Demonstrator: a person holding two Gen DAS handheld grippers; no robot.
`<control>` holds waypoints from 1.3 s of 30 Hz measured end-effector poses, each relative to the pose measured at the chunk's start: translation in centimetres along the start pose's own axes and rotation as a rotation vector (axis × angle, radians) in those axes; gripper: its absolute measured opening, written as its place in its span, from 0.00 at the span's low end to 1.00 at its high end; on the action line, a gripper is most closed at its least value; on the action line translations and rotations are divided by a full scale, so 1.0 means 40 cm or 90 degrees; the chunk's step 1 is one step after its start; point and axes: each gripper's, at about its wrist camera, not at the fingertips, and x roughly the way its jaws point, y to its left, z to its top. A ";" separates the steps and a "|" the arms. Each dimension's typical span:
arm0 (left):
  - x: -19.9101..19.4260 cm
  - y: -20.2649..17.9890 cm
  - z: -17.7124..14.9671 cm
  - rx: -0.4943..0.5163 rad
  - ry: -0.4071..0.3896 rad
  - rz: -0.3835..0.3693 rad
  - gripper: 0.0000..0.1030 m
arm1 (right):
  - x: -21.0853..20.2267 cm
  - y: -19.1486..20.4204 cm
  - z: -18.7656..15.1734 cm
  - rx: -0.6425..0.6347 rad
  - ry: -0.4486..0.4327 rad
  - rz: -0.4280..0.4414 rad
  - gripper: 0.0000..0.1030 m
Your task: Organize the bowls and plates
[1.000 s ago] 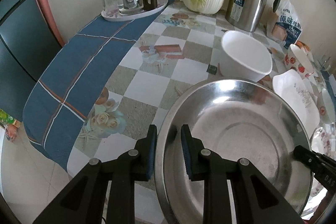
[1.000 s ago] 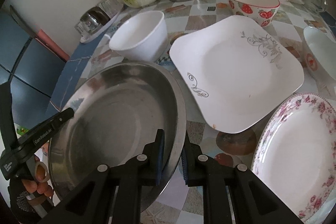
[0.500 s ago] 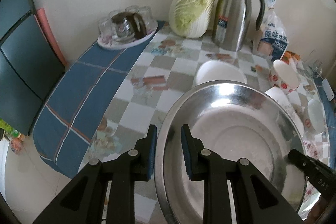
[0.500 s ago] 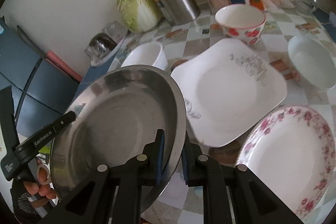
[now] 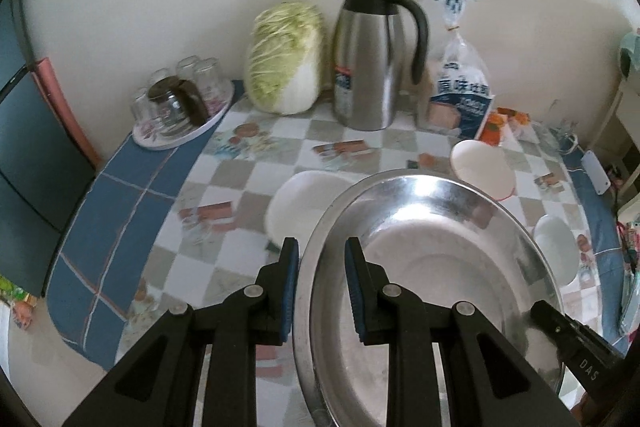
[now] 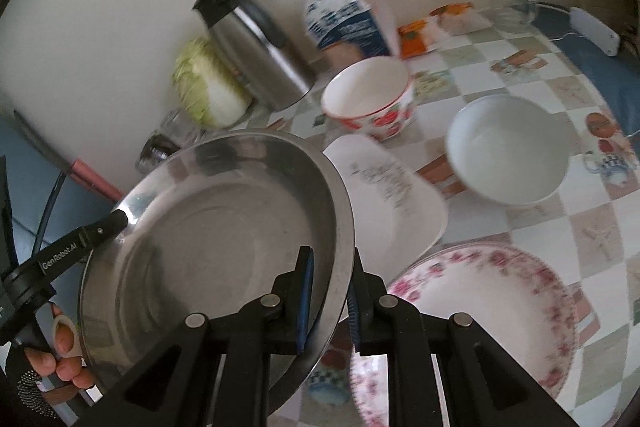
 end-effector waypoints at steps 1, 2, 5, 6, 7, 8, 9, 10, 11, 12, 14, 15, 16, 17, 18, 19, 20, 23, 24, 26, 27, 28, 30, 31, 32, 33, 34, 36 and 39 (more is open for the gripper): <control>0.005 -0.015 0.005 0.002 0.000 -0.005 0.24 | -0.006 -0.011 0.003 0.006 -0.004 0.001 0.17; 0.009 -0.023 0.008 0.003 0.001 -0.009 0.24 | -0.010 -0.025 0.006 0.013 -0.007 0.002 0.17; 0.023 -0.058 0.018 0.003 0.003 -0.028 0.24 | -0.018 -0.064 0.012 0.031 -0.013 0.000 0.17; 0.029 -0.069 0.019 0.002 0.004 -0.035 0.24 | -0.021 -0.078 0.015 0.036 -0.017 -0.004 0.17; 0.036 -0.080 0.020 0.000 0.006 -0.042 0.24 | -0.024 -0.088 0.015 0.039 -0.019 -0.008 0.17; 0.045 -0.091 0.020 0.000 0.008 -0.048 0.24 | -0.025 -0.101 0.018 0.043 -0.021 -0.013 0.17; 0.055 -0.100 0.019 -0.001 0.011 -0.052 0.24 | -0.023 -0.109 0.020 0.045 -0.023 -0.016 0.17; 0.063 -0.108 0.018 -0.002 0.014 -0.055 0.24 | -0.022 -0.118 0.022 0.048 -0.024 -0.021 0.17; 0.073 -0.114 0.018 -0.005 0.018 -0.059 0.24 | -0.021 -0.125 0.024 0.050 -0.025 -0.024 0.17; 0.082 -0.118 0.018 -0.010 0.023 -0.065 0.24 | -0.019 -0.135 0.026 0.053 -0.026 -0.028 0.17; 0.100 -0.123 0.019 -0.021 0.030 -0.079 0.24 | -0.018 -0.149 0.026 0.057 -0.027 -0.035 0.17; 0.112 -0.126 0.020 -0.026 0.033 -0.083 0.24 | -0.014 -0.154 0.025 0.059 -0.025 -0.040 0.17; 0.118 -0.128 0.020 -0.027 0.035 -0.084 0.24 | -0.011 -0.158 0.024 0.059 -0.025 -0.043 0.17; 0.125 -0.129 0.021 -0.027 0.036 -0.085 0.24 | -0.008 -0.159 0.023 0.059 -0.022 -0.048 0.17; 0.133 -0.130 0.021 -0.027 0.037 -0.083 0.24 | -0.001 -0.160 0.022 0.056 -0.018 -0.053 0.17; 0.139 -0.129 0.020 -0.026 0.038 -0.082 0.24 | 0.005 -0.159 0.022 0.055 -0.015 -0.058 0.17; 0.145 -0.126 0.019 -0.027 0.039 -0.082 0.24 | 0.012 -0.158 0.021 0.052 -0.011 -0.063 0.17; 0.163 -0.111 0.018 -0.039 0.048 -0.090 0.24 | 0.030 -0.153 0.019 0.045 -0.004 -0.069 0.17; 0.168 -0.105 0.016 -0.042 0.051 -0.091 0.24 | 0.035 -0.152 0.019 0.045 -0.001 -0.069 0.17; 0.180 -0.094 0.014 -0.049 0.056 -0.092 0.24 | 0.044 -0.143 0.017 0.040 0.002 -0.071 0.17; 0.185 -0.087 0.012 -0.053 0.060 -0.093 0.24 | 0.048 -0.138 0.018 0.035 0.003 -0.074 0.17; 0.190 -0.082 0.010 -0.056 0.063 -0.094 0.24 | 0.052 -0.131 0.019 0.028 0.005 -0.078 0.17; 0.202 -0.069 0.003 -0.060 0.072 -0.094 0.24 | 0.061 -0.117 0.021 0.013 0.009 -0.087 0.17; 0.208 -0.066 0.000 -0.062 0.077 -0.094 0.24 | 0.065 -0.112 0.022 0.008 0.011 -0.090 0.17; 0.214 -0.061 -0.001 -0.065 0.081 -0.096 0.24 | 0.071 -0.106 0.023 0.004 0.015 -0.096 0.17; 0.220 -0.056 -0.003 -0.069 0.085 -0.097 0.24 | 0.076 -0.103 0.023 0.000 0.017 -0.100 0.17; 0.226 -0.052 -0.004 -0.072 0.088 -0.099 0.24 | 0.080 -0.100 0.025 -0.004 0.019 -0.102 0.17; 0.239 -0.042 -0.007 -0.080 0.095 -0.103 0.24 | 0.091 -0.095 0.028 -0.014 0.021 -0.110 0.17; 0.258 -0.035 -0.011 -0.086 0.105 -0.108 0.24 | 0.106 -0.089 0.032 -0.024 0.024 -0.120 0.17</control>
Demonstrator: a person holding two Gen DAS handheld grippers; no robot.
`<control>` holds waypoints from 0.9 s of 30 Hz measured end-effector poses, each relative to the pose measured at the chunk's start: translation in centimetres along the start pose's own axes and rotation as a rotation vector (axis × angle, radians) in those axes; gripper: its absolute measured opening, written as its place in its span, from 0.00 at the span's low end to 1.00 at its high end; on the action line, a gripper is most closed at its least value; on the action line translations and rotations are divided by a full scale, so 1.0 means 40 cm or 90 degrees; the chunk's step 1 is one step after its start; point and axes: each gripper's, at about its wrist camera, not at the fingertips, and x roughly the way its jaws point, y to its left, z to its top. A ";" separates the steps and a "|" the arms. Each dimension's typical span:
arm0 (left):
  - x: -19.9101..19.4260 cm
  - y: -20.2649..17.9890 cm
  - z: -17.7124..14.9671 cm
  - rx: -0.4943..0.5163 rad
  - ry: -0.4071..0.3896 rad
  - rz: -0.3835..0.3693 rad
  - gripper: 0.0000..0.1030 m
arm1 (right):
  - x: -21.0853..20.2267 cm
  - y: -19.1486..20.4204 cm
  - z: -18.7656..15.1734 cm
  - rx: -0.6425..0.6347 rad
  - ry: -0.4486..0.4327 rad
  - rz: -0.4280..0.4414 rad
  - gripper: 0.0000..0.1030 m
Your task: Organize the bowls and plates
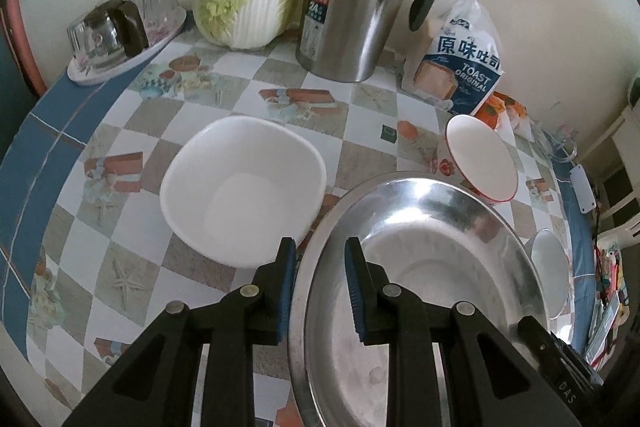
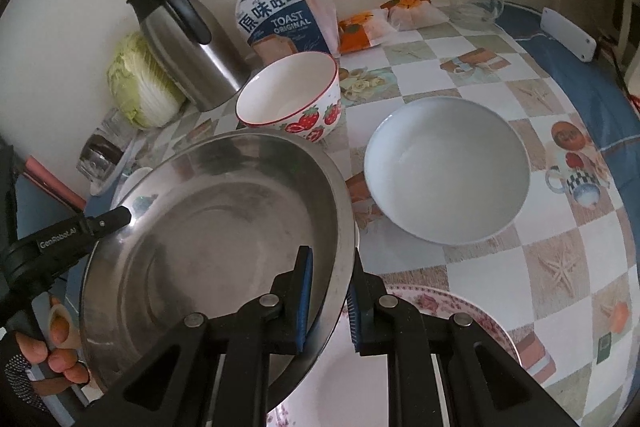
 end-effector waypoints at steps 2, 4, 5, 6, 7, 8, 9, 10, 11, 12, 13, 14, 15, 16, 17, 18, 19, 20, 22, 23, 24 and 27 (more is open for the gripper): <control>0.016 0.008 0.000 -0.005 0.009 -0.003 0.24 | 0.009 0.004 0.003 -0.006 0.003 -0.007 0.17; 0.024 0.012 0.001 -0.010 0.012 -0.010 0.24 | 0.017 0.008 0.006 -0.010 0.003 -0.014 0.17; 0.024 0.012 0.001 -0.010 0.009 -0.013 0.24 | 0.022 0.009 0.009 -0.013 0.003 -0.018 0.17; 0.025 0.012 0.003 -0.008 0.008 -0.014 0.24 | 0.025 0.010 0.011 -0.014 0.004 -0.021 0.17; 0.026 0.012 0.005 -0.007 0.007 -0.014 0.24 | 0.027 0.011 0.012 -0.015 0.004 -0.022 0.17; 0.028 0.012 0.007 -0.005 0.005 -0.014 0.24 | 0.029 0.013 0.013 -0.017 0.004 -0.025 0.17; 0.028 0.012 0.008 -0.004 0.005 -0.013 0.24 | 0.033 0.015 0.015 -0.020 0.005 -0.029 0.17; 0.028 0.012 0.009 -0.003 0.005 -0.013 0.24 | 0.035 0.016 0.015 -0.022 0.006 -0.031 0.17; 0.028 0.011 0.009 -0.003 0.005 -0.013 0.24 | 0.038 0.016 0.016 -0.022 0.007 -0.033 0.17; 0.028 0.011 0.010 -0.002 0.005 -0.015 0.24 | 0.040 0.015 0.018 -0.022 0.007 -0.035 0.17; 0.028 0.011 0.011 -0.002 0.005 -0.017 0.24 | 0.042 0.014 0.019 -0.021 0.008 -0.035 0.17; 0.028 0.009 0.011 -0.001 0.006 -0.017 0.24 | 0.042 0.013 0.020 -0.021 0.007 -0.036 0.17; 0.029 0.007 0.011 0.001 0.006 -0.018 0.24 | 0.042 0.014 0.021 -0.020 0.007 -0.036 0.17; 0.030 0.005 0.011 0.003 0.006 -0.019 0.24 | 0.041 0.012 0.022 -0.019 0.006 -0.037 0.17; 0.030 0.003 0.011 0.005 0.006 -0.019 0.24 | 0.042 0.010 0.022 -0.017 0.006 -0.039 0.17; 0.030 0.001 0.010 0.007 0.006 -0.017 0.24 | 0.043 0.010 0.021 -0.016 0.007 -0.040 0.17; 0.030 -0.002 0.010 0.010 0.006 -0.017 0.24 | 0.046 0.008 0.020 -0.016 0.008 -0.041 0.17; 0.030 -0.004 0.009 0.012 0.007 -0.017 0.24 | 0.048 0.006 0.019 -0.015 0.010 -0.042 0.17; 0.032 -0.008 0.007 0.014 0.010 -0.018 0.24 | 0.051 0.000 0.019 -0.011 0.011 -0.044 0.17; 0.033 -0.010 0.006 0.016 0.012 -0.017 0.24 | 0.052 -0.003 0.019 -0.010 0.012 -0.045 0.17; 0.034 -0.013 0.004 0.019 0.013 -0.016 0.24 | 0.051 -0.005 0.019 -0.008 0.011 -0.047 0.17; 0.035 -0.021 0.000 0.028 0.015 -0.009 0.24 | 0.047 -0.008 0.020 -0.007 0.007 -0.049 0.17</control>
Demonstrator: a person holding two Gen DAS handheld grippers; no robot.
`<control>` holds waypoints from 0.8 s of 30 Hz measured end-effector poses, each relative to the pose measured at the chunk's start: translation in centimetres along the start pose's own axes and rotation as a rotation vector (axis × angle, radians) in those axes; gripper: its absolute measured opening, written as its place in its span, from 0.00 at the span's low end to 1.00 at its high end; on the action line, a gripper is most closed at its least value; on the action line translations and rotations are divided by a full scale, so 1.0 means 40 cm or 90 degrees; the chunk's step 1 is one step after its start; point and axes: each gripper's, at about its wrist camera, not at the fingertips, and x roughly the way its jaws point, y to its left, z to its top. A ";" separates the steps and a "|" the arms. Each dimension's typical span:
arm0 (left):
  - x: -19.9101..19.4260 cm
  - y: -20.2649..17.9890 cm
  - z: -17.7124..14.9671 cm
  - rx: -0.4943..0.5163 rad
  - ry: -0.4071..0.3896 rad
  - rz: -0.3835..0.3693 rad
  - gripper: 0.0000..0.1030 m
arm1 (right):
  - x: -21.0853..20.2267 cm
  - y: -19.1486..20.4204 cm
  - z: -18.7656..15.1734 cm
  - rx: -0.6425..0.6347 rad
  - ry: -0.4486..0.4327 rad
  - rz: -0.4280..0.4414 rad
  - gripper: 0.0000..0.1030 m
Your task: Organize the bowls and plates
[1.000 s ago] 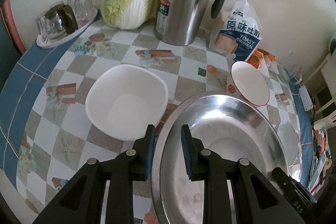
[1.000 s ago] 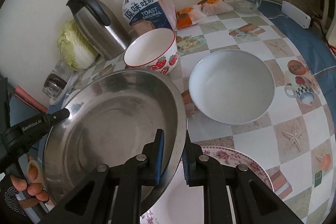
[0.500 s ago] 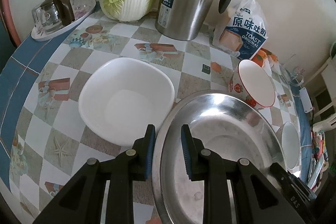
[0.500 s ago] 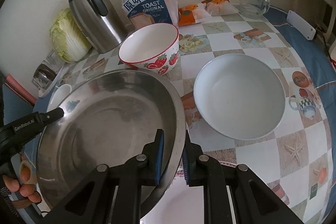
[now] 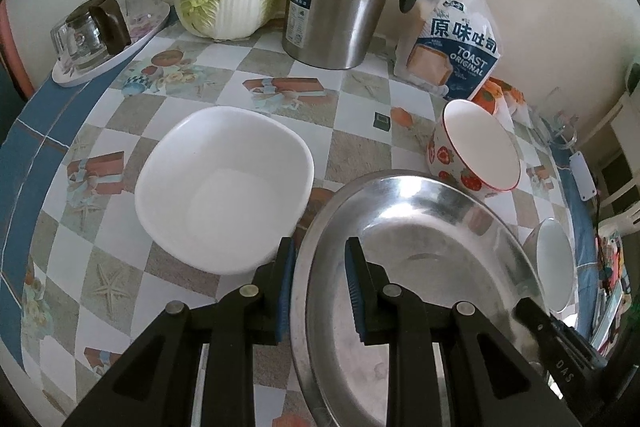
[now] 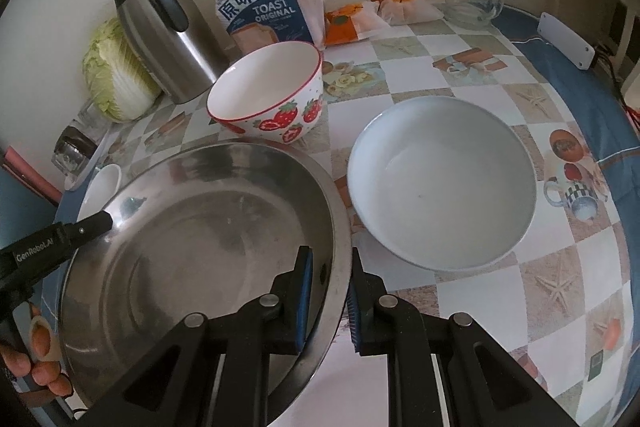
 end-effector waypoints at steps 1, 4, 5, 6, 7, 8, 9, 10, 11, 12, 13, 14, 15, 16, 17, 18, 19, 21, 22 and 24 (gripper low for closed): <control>0.000 -0.001 -0.001 0.001 0.001 0.001 0.25 | 0.000 0.000 0.000 -0.001 0.000 -0.002 0.17; 0.003 -0.003 -0.004 0.005 0.005 0.008 0.26 | 0.006 0.001 -0.003 -0.004 0.005 -0.004 0.17; 0.005 -0.003 -0.005 0.005 0.008 0.010 0.26 | 0.008 0.002 -0.004 -0.004 0.007 -0.005 0.17; 0.007 -0.003 -0.006 0.006 0.011 0.010 0.27 | 0.010 0.003 -0.005 -0.006 0.008 -0.006 0.17; 0.009 -0.003 -0.007 0.007 0.013 0.011 0.27 | 0.011 0.002 -0.005 -0.008 0.008 -0.008 0.17; 0.011 -0.004 -0.007 0.007 0.015 0.013 0.27 | 0.011 0.002 -0.005 -0.009 0.009 -0.009 0.17; 0.012 -0.005 -0.009 0.009 0.017 0.014 0.28 | 0.011 0.002 -0.005 -0.008 0.009 -0.010 0.17; 0.015 -0.005 -0.010 0.011 0.021 0.018 0.28 | 0.012 0.002 -0.004 -0.008 0.009 -0.010 0.17; 0.017 -0.006 -0.010 0.011 0.024 0.020 0.28 | 0.013 0.001 -0.004 -0.008 0.010 -0.010 0.17; 0.021 -0.007 -0.012 0.012 0.029 0.024 0.28 | 0.013 0.001 -0.004 -0.008 0.010 -0.009 0.17; 0.024 -0.007 -0.013 0.013 0.033 0.026 0.28 | 0.014 0.001 -0.005 -0.007 0.011 -0.009 0.17; 0.027 -0.006 -0.014 0.013 0.035 0.026 0.28 | 0.015 0.000 -0.004 -0.007 0.012 -0.009 0.17; 0.029 -0.005 -0.014 0.013 0.038 0.027 0.28 | 0.016 -0.001 -0.005 -0.007 0.013 -0.010 0.17; 0.031 -0.005 -0.015 0.012 0.039 0.027 0.28 | 0.017 -0.001 -0.005 -0.008 0.014 -0.010 0.17; 0.033 -0.004 -0.015 0.012 0.041 0.028 0.29 | 0.018 0.000 -0.004 -0.008 0.014 -0.011 0.17; 0.035 -0.005 -0.016 0.013 0.042 0.030 0.29 | 0.019 0.000 -0.005 -0.008 0.014 -0.012 0.17; 0.037 -0.005 -0.017 0.014 0.044 0.032 0.29 | 0.020 0.000 -0.005 -0.008 0.014 -0.012 0.17; 0.042 -0.007 -0.019 0.016 0.047 0.034 0.31 | 0.022 0.000 -0.006 -0.007 0.015 -0.012 0.17; 0.043 -0.008 -0.019 0.016 0.047 0.035 0.31 | 0.022 0.001 -0.006 -0.009 0.014 -0.014 0.17; 0.045 -0.010 -0.020 0.017 0.047 0.035 0.32 | 0.021 0.002 -0.007 -0.011 0.013 -0.018 0.17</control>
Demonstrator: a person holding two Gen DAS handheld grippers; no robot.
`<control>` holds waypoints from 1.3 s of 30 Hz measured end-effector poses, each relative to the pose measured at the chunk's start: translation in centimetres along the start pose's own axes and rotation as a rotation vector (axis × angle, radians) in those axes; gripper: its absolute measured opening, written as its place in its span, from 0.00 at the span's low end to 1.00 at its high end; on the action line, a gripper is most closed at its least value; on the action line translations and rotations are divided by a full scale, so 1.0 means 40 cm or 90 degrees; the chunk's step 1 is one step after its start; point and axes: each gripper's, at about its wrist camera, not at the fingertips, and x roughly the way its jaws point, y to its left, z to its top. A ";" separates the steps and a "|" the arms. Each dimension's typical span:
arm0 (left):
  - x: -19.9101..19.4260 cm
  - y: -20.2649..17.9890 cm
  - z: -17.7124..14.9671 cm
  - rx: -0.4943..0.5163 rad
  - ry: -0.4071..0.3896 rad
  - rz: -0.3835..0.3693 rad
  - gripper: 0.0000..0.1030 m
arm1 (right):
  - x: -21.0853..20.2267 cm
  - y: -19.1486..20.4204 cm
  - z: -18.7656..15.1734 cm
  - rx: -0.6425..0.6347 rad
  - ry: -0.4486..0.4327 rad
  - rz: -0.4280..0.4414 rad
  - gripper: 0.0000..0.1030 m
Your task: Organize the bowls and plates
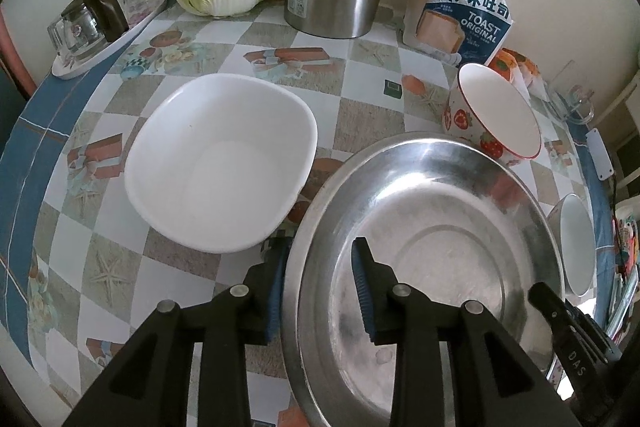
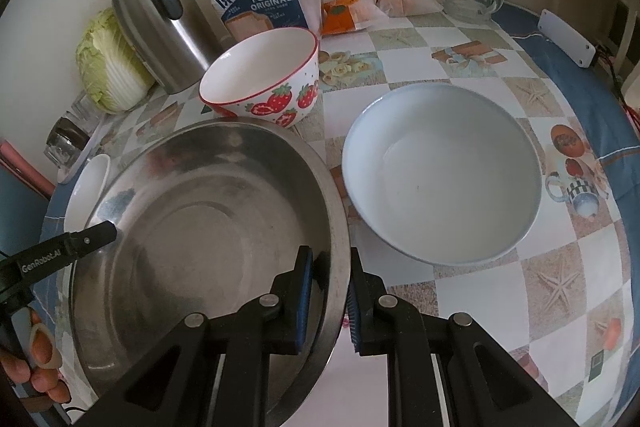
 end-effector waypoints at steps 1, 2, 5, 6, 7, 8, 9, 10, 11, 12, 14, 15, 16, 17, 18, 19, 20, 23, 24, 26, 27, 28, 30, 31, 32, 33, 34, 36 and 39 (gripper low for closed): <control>0.000 -0.001 0.000 0.000 0.000 0.001 0.32 | 0.000 0.000 0.000 0.000 0.000 0.000 0.17; 0.001 -0.001 0.000 0.000 0.000 0.001 0.32 | 0.000 0.000 0.000 0.000 -0.001 0.000 0.17; 0.008 -0.001 -0.001 0.001 0.004 0.005 0.32 | -0.002 0.004 -0.001 -0.005 -0.004 -0.006 0.17; 0.010 -0.001 -0.001 0.000 0.005 0.006 0.32 | -0.002 0.006 -0.001 -0.007 -0.005 -0.008 0.17; 0.013 -0.001 -0.002 -0.001 0.006 0.007 0.32 | -0.003 0.007 -0.001 -0.009 -0.009 -0.009 0.17; 0.016 0.000 -0.002 -0.001 0.007 0.008 0.32 | -0.003 0.009 -0.001 -0.012 -0.012 -0.011 0.17; 0.018 0.001 -0.003 -0.003 0.008 0.008 0.32 | -0.004 0.011 -0.001 -0.014 -0.013 -0.012 0.17; 0.021 0.002 -0.003 -0.004 0.009 0.008 0.32 | -0.005 0.012 -0.001 -0.015 -0.015 -0.012 0.17; 0.023 0.003 -0.003 -0.006 0.009 0.009 0.33 | -0.006 0.013 -0.002 -0.015 -0.017 -0.013 0.17; 0.025 0.003 -0.004 -0.006 0.009 0.009 0.33 | -0.006 0.013 -0.001 -0.016 -0.020 -0.013 0.17; 0.026 0.004 -0.004 -0.007 0.007 0.010 0.33 | -0.006 0.015 0.001 -0.018 -0.023 -0.013 0.17; 0.027 0.004 -0.004 -0.008 0.007 0.010 0.33 | -0.006 0.015 0.001 -0.017 -0.025 -0.013 0.17; 0.027 0.004 -0.004 -0.007 0.006 0.011 0.33 | -0.006 0.015 0.001 -0.017 -0.026 -0.013 0.17; 0.027 0.004 -0.004 -0.007 0.005 0.011 0.33 | -0.005 0.015 0.002 -0.016 -0.028 -0.013 0.17; 0.028 0.004 -0.004 -0.007 0.005 0.011 0.33 | -0.005 0.015 0.002 -0.015 -0.029 -0.013 0.17; 0.028 0.004 -0.004 -0.008 0.005 0.010 0.33 | -0.005 0.015 0.002 -0.016 -0.030 -0.012 0.17; 0.028 0.004 -0.005 -0.008 0.006 0.009 0.33 | -0.005 0.015 0.003 -0.016 -0.030 -0.011 0.17; 0.027 0.008 -0.003 -0.010 0.011 0.003 0.33 | -0.006 0.015 0.001 -0.015 -0.029 -0.009 0.19; 0.027 0.009 -0.003 -0.011 0.014 0.001 0.35 | -0.006 0.015 0.002 -0.014 -0.027 -0.009 0.19; 0.025 0.009 -0.003 -0.012 0.018 -0.003 0.35 | -0.007 0.013 0.003 -0.012 -0.024 -0.011 0.19; 0.024 0.008 -0.002 -0.011 0.018 -0.003 0.35 | -0.006 0.013 0.004 -0.011 -0.022 -0.012 0.19; 0.020 0.007 -0.003 -0.009 0.016 -0.002 0.35 | -0.006 0.012 0.004 -0.010 -0.020 -0.013 0.19; 0.011 0.003 -0.001 -0.005 0.012 -0.003 0.36 | -0.010 0.009 0.006 -0.007 -0.019 -0.016 0.19; 0.003 0.001 0.000 -0.004 0.007 -0.004 0.37 | -0.014 0.008 0.008 -0.007 -0.021 -0.016 0.19; -0.005 -0.001 0.001 -0.002 0.003 -0.005 0.39 | -0.018 0.009 0.009 -0.008 -0.022 -0.017 0.19; -0.012 -0.002 0.001 -0.001 0.000 -0.005 0.41 | -0.024 0.009 0.011 -0.009 -0.026 -0.018 0.19; -0.018 -0.002 0.002 0.000 -0.003 -0.005 0.41 | -0.029 0.009 0.013 -0.009 -0.029 -0.018 0.19; -0.032 -0.004 0.003 0.002 -0.008 -0.001 0.43 | -0.039 0.008 0.017 -0.007 -0.030 -0.019 0.19; -0.053 -0.003 0.004 0.004 -0.016 0.002 0.50 | -0.056 0.008 0.021 -0.007 -0.033 -0.020 0.19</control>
